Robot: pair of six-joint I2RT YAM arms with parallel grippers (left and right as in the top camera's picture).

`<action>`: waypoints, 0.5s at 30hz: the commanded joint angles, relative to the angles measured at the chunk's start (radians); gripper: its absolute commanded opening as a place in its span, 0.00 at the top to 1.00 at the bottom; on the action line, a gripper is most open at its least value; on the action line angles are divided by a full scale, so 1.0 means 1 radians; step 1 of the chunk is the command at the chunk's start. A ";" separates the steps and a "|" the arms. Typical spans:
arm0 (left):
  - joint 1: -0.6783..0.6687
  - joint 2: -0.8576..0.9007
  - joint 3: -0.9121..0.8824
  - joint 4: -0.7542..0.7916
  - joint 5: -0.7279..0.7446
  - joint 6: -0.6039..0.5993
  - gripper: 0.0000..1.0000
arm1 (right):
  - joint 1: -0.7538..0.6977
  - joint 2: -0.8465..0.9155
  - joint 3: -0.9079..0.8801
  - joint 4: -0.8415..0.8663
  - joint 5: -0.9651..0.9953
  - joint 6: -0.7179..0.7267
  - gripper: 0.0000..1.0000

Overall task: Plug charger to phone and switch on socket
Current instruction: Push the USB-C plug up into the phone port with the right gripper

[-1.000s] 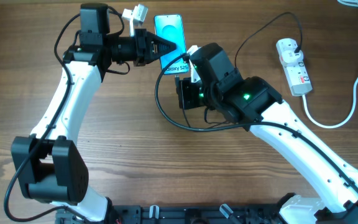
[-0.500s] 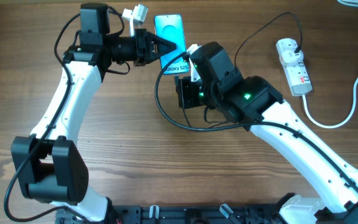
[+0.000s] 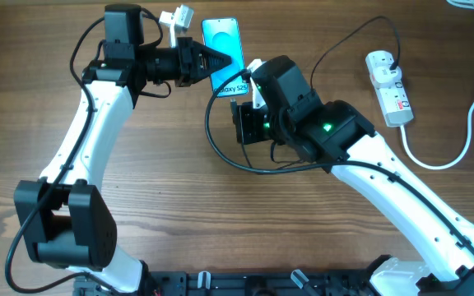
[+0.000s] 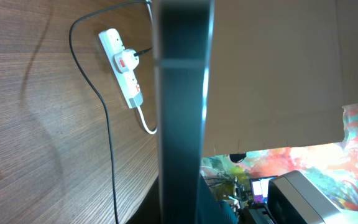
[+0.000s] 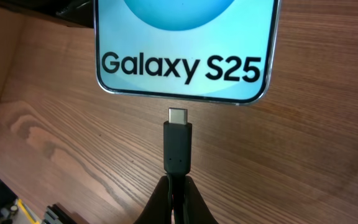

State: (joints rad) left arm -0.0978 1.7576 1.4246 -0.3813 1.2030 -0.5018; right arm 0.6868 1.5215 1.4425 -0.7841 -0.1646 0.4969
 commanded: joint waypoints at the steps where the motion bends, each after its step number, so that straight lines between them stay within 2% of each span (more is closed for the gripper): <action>1: 0.006 -0.011 0.010 0.003 0.044 0.016 0.96 | 0.006 -0.001 0.029 0.013 -0.016 0.000 0.96; 15: 0.006 -0.011 0.010 0.003 0.064 0.016 0.96 | 0.006 -0.001 0.029 0.023 -0.017 0.001 0.96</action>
State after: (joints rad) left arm -0.0978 1.7576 1.4246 -0.3813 1.2259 -0.5018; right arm 0.6868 1.5215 1.4425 -0.7696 -0.1680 0.4969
